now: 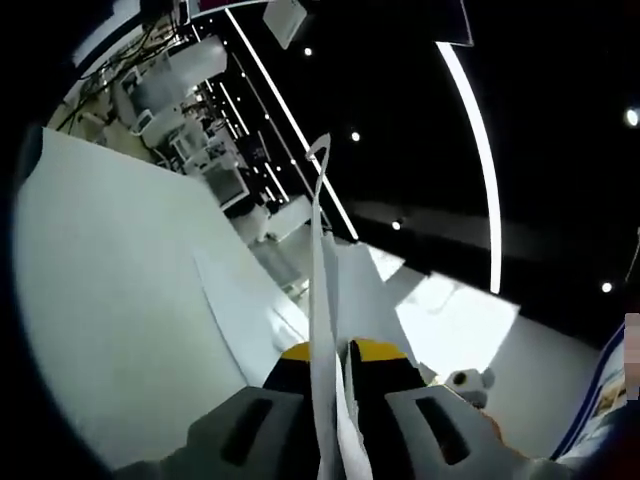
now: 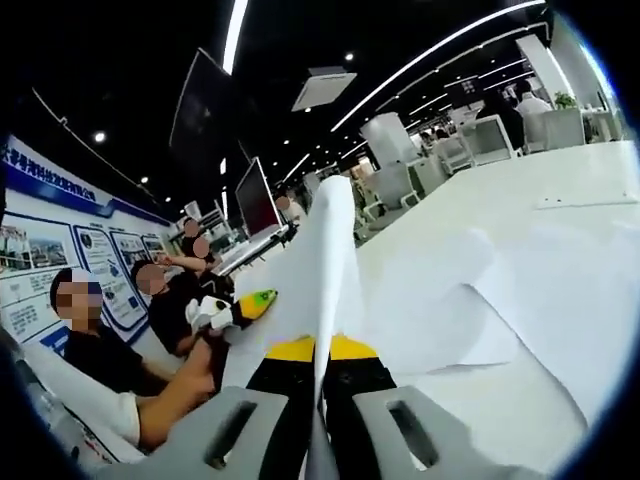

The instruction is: Organize the stack of printing papers by aligning and flattening the scattered papers on the table

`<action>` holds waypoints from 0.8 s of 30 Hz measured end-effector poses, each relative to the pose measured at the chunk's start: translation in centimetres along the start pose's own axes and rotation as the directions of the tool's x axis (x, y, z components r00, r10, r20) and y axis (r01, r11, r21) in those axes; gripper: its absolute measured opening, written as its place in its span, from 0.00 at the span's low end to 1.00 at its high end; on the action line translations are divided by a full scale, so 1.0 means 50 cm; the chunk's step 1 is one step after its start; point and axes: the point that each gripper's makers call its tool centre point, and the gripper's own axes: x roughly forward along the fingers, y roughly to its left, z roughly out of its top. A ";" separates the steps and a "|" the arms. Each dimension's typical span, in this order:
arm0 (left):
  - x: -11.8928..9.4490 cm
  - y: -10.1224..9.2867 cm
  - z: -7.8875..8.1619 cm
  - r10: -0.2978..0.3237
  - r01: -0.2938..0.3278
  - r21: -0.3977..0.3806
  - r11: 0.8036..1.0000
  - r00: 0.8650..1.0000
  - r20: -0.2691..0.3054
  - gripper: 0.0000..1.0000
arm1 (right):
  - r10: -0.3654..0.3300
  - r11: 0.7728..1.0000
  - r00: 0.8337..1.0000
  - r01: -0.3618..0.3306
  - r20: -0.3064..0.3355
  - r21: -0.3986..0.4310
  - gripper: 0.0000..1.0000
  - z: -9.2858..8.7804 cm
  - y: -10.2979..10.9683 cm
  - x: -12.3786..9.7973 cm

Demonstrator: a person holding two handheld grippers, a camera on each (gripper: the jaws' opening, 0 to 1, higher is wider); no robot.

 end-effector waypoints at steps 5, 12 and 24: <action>0.000 0.001 0.000 0.001 -0.001 -0.001 1.000 1.000 0.000 0.10 | -0.018 0.999 1.000 0.018 -0.001 -0.028 0.00 -0.008 0.006 0.010; 0.000 0.002 0.002 0.002 -0.002 0.002 1.000 1.000 0.001 0.10 | -0.007 0.999 1.000 0.007 -0.004 -0.034 0.00 -0.017 0.017 0.020; -0.001 0.004 0.004 0.005 -0.005 0.002 1.000 1.000 0.006 0.10 | -0.004 1.000 0.999 0.004 0.049 0.002 0.00 -0.017 0.030 0.026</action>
